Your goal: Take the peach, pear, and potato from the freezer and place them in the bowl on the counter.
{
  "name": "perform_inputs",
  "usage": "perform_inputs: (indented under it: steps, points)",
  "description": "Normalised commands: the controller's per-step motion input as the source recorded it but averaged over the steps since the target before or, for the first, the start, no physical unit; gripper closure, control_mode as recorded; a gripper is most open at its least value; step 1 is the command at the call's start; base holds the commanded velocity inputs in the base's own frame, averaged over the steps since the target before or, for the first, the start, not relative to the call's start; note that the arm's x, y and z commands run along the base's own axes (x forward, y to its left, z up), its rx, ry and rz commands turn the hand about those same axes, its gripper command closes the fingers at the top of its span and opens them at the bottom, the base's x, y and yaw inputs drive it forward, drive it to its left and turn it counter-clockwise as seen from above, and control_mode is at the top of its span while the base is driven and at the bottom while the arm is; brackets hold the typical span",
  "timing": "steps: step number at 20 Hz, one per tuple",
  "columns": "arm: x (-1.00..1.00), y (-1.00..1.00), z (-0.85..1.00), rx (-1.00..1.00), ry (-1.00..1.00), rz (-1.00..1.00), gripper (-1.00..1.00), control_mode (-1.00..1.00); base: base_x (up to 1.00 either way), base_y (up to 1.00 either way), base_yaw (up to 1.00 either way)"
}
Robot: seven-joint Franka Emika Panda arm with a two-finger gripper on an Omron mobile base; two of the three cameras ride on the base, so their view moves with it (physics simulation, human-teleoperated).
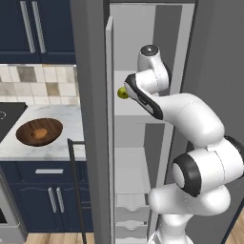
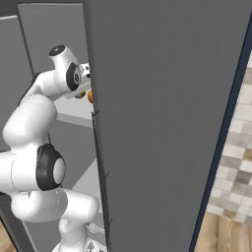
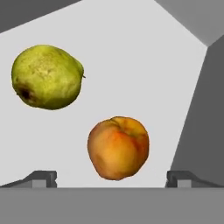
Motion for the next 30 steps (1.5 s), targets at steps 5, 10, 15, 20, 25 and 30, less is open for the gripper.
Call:
perform_inputs:
  steps: [5,10,15,20,25,30]
  points:
    - [0.31,0.0,-0.13,-0.1,0.03,0.05,-1.0,-1.0,0.0,0.0,0.0]
    - [0.14,0.0,-0.36,-0.12,0.13,0.07,-1.0,-1.0,0.0,0.0,0.0]
    - [0.0,0.0,-0.33,-0.08,0.09,0.07,1.0,-1.0,0.0,0.0,0.0]
    - [-0.09,0.0,0.0,0.0,0.0,0.0,1.0,-1.0,0.0,0.0,0.0]
    - [-0.88,-0.02,0.05,0.07,-0.19,0.0,1.0,-1.0,0.0,0.0,0.0]
    - [-1.0,0.04,0.42,0.02,-0.45,0.01,1.0,-1.0,0.0,0.0,0.0]
